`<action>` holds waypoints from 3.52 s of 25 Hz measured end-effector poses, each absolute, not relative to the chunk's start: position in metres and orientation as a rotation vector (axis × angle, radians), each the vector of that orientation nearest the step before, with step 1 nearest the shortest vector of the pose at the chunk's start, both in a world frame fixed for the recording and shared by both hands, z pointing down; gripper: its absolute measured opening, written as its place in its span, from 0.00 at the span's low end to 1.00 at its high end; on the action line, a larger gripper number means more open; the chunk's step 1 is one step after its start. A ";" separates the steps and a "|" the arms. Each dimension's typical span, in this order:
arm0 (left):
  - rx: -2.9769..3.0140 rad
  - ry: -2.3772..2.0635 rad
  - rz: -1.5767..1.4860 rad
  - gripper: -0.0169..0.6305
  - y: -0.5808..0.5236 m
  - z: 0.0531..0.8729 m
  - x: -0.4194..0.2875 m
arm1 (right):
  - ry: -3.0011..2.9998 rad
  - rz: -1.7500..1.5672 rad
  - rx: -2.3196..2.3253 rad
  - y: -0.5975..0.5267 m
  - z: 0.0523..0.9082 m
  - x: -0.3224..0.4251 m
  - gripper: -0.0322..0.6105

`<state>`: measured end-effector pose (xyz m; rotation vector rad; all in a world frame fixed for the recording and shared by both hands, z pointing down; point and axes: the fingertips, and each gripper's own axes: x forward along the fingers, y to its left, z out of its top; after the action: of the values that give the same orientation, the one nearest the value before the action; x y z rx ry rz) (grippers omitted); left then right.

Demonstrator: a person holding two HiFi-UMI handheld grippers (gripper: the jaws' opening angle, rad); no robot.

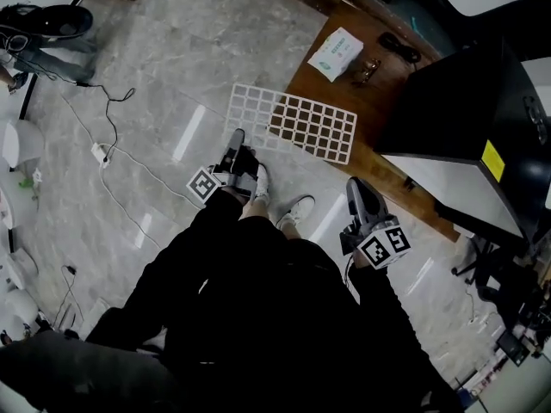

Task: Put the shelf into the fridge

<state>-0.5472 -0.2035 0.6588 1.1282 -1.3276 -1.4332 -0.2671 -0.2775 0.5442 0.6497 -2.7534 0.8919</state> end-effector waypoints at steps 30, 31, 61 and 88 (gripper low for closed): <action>1.194 -1.329 -1.489 0.08 -0.122 0.480 -0.414 | -2.684 2.352 0.953 -0.273 0.511 -0.144 0.10; 1.216 -1.326 -1.456 0.08 -0.124 0.478 -0.412 | -2.693 2.347 0.992 -0.268 0.509 -0.138 0.10; 1.428 -0.914 -1.086 0.07 -0.204 0.483 -0.227 | -2.745 2.177 1.866 -0.206 0.488 0.083 0.10; 1.399 -1.035 -1.055 0.07 -0.331 0.477 -0.060 | -2.787 2.350 1.575 -0.347 0.477 0.248 0.10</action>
<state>-0.0597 -0.3306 0.4771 1.3988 -1.0352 -1.0552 0.2480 -0.3468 0.4767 1.5754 -2.7873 2.3499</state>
